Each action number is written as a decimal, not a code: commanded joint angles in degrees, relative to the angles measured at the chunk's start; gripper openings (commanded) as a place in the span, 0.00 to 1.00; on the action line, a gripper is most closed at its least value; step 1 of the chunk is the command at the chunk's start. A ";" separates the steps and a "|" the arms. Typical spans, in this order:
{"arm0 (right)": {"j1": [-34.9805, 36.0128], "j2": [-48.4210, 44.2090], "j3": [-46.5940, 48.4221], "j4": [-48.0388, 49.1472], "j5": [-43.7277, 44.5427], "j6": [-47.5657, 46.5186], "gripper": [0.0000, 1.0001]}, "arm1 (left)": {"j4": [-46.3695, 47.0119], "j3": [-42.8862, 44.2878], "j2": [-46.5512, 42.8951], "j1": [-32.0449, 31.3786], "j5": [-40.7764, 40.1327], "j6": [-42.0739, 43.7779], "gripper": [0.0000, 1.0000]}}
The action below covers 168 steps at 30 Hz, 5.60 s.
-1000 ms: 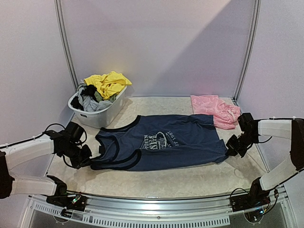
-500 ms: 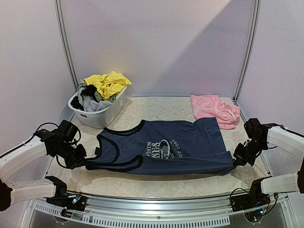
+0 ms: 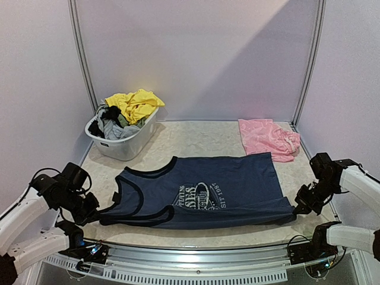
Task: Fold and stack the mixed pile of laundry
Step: Move the 1/3-folded tank top to the center of the board, then pick up the 1/3-folded tank top from the center of the board.
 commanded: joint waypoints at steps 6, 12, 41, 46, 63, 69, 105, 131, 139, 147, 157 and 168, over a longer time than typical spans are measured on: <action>-0.30 -4.69 -1.13 -7.17 0.10 3.46 0.00 | -12.92 1.60 -3.32 0.77 -3.14 -4.40 0.00; -0.30 -5.84 -1.78 -7.62 -1.40 2.90 0.11 | -12.89 2.05 -4.12 0.75 -2.89 -5.75 0.15; -0.31 46.24 54.91 7.54 3.79 -16.57 0.41 | 2.53 31.56 29.62 6.55 -16.18 24.62 0.94; -0.30 56.04 62.33 4.50 4.08 -13.21 0.41 | 5.54 30.82 29.71 7.16 -13.65 28.44 0.88; -0.04 66.50 65.69 4.56 3.25 -15.62 0.43 | 14.56 22.56 29.23 7.96 -4.99 28.81 0.77; 0.68 68.06 67.13 5.20 2.00 -15.62 0.40 | 15.01 22.04 29.74 7.97 -4.95 29.11 0.76; 2.43 61.28 65.61 3.06 -0.61 -23.23 0.00 | 17.81 51.77 59.99 -8.96 3.44 52.43 0.64; 2.69 61.95 66.15 -0.05 1.22 -23.18 0.00 | 2.01 92.58 100.54 -9.82 9.58 67.53 0.48; 3.06 62.10 67.42 -1.30 1.29 -23.31 0.00 | 5.23 93.20 102.77 -9.50 7.45 66.72 0.42; 3.87 62.20 67.58 -2.04 1.72 -23.23 0.00 | 5.09 94.84 104.00 -9.41 7.39 67.58 0.34; 4.49 62.54 67.87 -2.60 2.51 -22.90 0.00 | 3.37 96.18 104.06 -9.22 7.75 70.12 0.20; 4.46 61.46 70.70 -7.17 9.82 -24.66 0.00 | 3.77 92.07 99.73 -9.54 9.80 70.19 0.00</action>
